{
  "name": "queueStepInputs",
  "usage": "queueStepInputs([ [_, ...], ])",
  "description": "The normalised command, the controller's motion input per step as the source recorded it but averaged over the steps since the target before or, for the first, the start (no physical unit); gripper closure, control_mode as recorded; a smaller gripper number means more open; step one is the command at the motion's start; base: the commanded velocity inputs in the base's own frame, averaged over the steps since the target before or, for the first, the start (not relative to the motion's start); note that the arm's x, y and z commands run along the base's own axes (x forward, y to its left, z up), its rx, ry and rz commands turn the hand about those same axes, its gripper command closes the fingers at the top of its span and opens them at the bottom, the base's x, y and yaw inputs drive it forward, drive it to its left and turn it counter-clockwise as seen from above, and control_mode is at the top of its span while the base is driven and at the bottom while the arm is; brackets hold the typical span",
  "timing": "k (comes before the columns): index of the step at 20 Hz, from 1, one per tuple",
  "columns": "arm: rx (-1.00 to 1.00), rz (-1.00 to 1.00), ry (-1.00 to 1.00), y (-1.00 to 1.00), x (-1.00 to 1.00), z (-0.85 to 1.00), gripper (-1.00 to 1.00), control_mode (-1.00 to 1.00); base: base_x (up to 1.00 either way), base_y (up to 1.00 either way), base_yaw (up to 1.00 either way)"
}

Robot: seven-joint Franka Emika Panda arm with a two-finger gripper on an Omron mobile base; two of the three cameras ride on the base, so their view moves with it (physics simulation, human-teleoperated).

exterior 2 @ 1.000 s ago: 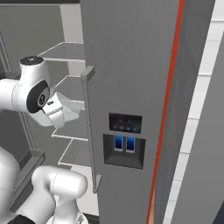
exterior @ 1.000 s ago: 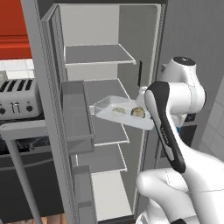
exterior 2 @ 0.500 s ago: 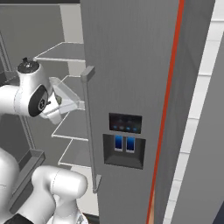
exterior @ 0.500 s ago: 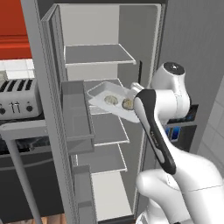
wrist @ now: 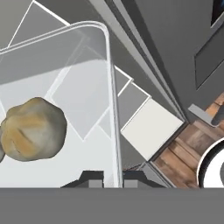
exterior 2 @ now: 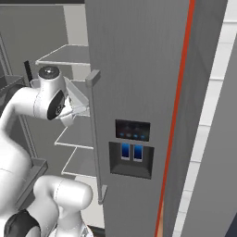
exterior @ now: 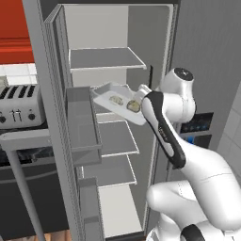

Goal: Place two dumplings into each of the tupperware containers and then place the containers in the fridge.

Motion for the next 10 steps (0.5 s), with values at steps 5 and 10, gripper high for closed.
queueStepInputs([
  [5,0.0,-0.05,0.0,0.25,0.66,0.0,1.0,-1.0,0.0,0.0,0.0],
  [10,0.0,-0.08,0.0,0.11,0.73,-0.02,1.0,-1.0,0.0,0.0,0.0],
])
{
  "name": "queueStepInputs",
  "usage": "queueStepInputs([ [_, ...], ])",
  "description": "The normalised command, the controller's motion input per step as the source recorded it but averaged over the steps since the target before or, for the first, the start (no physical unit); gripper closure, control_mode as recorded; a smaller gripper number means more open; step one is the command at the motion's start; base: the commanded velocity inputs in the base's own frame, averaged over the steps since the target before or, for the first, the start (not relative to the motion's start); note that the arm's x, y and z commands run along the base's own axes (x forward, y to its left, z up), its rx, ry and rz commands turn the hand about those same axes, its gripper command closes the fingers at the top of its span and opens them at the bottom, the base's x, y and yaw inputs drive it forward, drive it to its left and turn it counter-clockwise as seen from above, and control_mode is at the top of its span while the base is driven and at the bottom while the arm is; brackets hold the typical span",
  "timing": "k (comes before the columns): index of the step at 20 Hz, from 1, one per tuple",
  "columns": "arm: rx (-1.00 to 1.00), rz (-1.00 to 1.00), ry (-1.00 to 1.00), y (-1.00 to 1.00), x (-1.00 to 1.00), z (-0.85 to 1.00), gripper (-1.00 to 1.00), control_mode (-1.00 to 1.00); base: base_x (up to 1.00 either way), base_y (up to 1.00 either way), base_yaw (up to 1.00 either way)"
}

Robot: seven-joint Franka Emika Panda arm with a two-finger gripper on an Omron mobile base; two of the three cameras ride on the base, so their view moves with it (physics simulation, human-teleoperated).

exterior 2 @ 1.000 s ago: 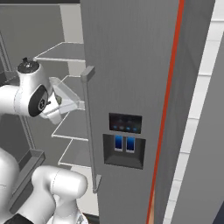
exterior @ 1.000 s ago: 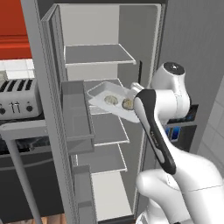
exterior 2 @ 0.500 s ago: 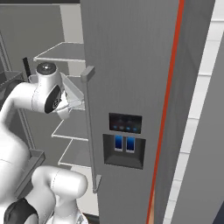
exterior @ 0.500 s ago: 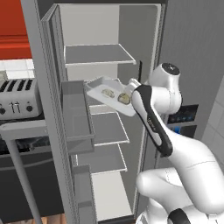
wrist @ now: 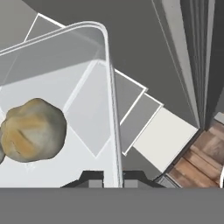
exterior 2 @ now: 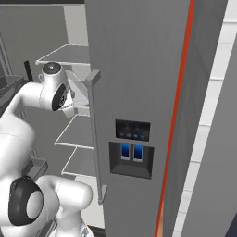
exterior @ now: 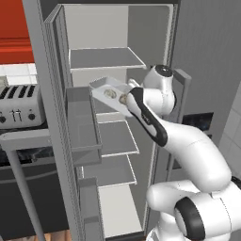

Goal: Place two dumplings into each of the tupperware containers and then place the containers in the fridge.

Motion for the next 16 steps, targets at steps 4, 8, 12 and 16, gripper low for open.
queueStepInputs([
  [4,0.0,-0.07,0.0,0.04,0.64,-0.12,1.0,-1.0,0.0,0.0,0.0],
  [8,0.0,-0.01,0.0,0.01,0.3,-0.29,1.0,-1.0,0.0,0.0,0.0],
  [12,0.0,0.0,-0.12,0.0,0.12,-0.34,1.0,-1.0,0.0,0.0,0.0],
  [16,0.04,0.0,-0.21,0.0,0.1,-0.29,1.0,-1.0,0.0,0.0,0.0],
])
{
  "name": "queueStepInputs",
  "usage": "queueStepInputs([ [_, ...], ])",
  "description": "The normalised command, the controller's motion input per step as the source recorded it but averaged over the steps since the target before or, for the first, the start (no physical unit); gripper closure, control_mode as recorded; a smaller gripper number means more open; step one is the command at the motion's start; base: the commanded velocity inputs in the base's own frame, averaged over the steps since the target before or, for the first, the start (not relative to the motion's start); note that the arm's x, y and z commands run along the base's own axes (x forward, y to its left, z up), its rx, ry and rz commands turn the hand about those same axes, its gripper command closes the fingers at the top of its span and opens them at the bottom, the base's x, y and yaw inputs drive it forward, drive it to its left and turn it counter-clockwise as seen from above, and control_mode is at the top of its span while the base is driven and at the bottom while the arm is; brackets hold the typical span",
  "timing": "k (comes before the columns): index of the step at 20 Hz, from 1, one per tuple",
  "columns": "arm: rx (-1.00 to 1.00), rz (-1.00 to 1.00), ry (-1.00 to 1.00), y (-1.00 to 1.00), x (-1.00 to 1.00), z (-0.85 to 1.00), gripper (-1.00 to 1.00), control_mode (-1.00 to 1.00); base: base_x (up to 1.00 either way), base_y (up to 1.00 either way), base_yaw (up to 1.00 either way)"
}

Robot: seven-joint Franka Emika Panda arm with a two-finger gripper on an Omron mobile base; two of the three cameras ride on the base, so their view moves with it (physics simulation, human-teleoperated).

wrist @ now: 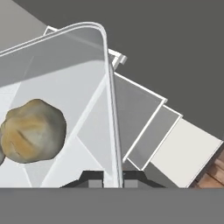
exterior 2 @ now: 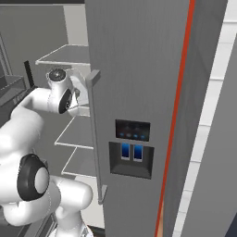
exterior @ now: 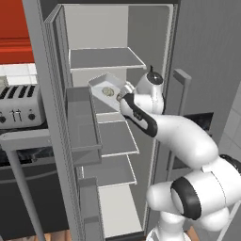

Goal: Place two dumplings into each of the tupperware containers and then place the containers in the fridge.

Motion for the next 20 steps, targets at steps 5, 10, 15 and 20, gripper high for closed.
queueStepInputs([
  [5,0.04,0.0,-0.13,0.02,0.29,-0.2,1.0,-1.0,0.0,0.0,0.0],
  [10,0.02,-0.04,-0.01,0.11,0.56,0.0,1.0,-1.0,0.0,0.0,0.0],
  [15,0.0,-0.04,-0.01,0.1,0.53,0.0,1.0,-1.0,0.0,0.0,0.0],
  [20,0.0,-0.02,-0.05,0.07,0.39,-0.05,1.0,-1.0,0.0,0.0,0.0],
])
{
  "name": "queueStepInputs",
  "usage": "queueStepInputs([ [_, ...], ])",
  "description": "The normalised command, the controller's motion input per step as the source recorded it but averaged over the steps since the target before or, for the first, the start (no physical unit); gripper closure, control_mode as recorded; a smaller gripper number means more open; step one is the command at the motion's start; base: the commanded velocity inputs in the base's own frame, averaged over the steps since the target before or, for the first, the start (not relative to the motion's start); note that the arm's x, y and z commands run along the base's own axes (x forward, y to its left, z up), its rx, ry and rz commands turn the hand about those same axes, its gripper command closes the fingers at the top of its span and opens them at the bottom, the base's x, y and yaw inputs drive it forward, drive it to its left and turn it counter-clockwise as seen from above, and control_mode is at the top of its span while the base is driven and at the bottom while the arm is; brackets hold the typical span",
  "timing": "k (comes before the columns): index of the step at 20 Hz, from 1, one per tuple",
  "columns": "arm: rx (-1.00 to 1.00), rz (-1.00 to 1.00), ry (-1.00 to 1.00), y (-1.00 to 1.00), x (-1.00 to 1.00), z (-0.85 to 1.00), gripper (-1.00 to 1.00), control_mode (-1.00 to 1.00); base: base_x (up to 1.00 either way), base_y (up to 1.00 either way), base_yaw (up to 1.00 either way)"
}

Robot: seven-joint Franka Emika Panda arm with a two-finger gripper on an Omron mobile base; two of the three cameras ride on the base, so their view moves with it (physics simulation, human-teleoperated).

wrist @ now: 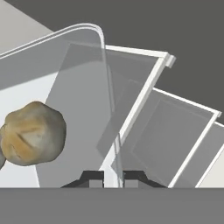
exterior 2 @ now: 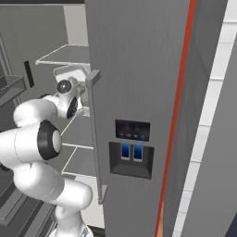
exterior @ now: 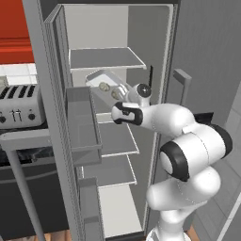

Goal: Place two dumplings into each of the tupperware containers and then place the containers in the fridge.

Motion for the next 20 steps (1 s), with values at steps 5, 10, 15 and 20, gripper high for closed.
queueStepInputs([
  [5,0.0,-0.02,-0.04,0.04,0.5,-0.1,1.0,-1.0,0.0,0.0,0.0],
  [10,0.0,-0.02,-0.02,0.06,0.43,-0.11,1.0,-1.0,0.0,0.0,0.0],
  [15,0.0,-0.02,0.0,0.16,0.37,0.0,1.0,-1.0,0.0,0.0,0.0],
  [20,0.0,-0.02,0.02,0.22,0.43,0.0,1.0,-1.0,0.0,0.0,0.0],
])
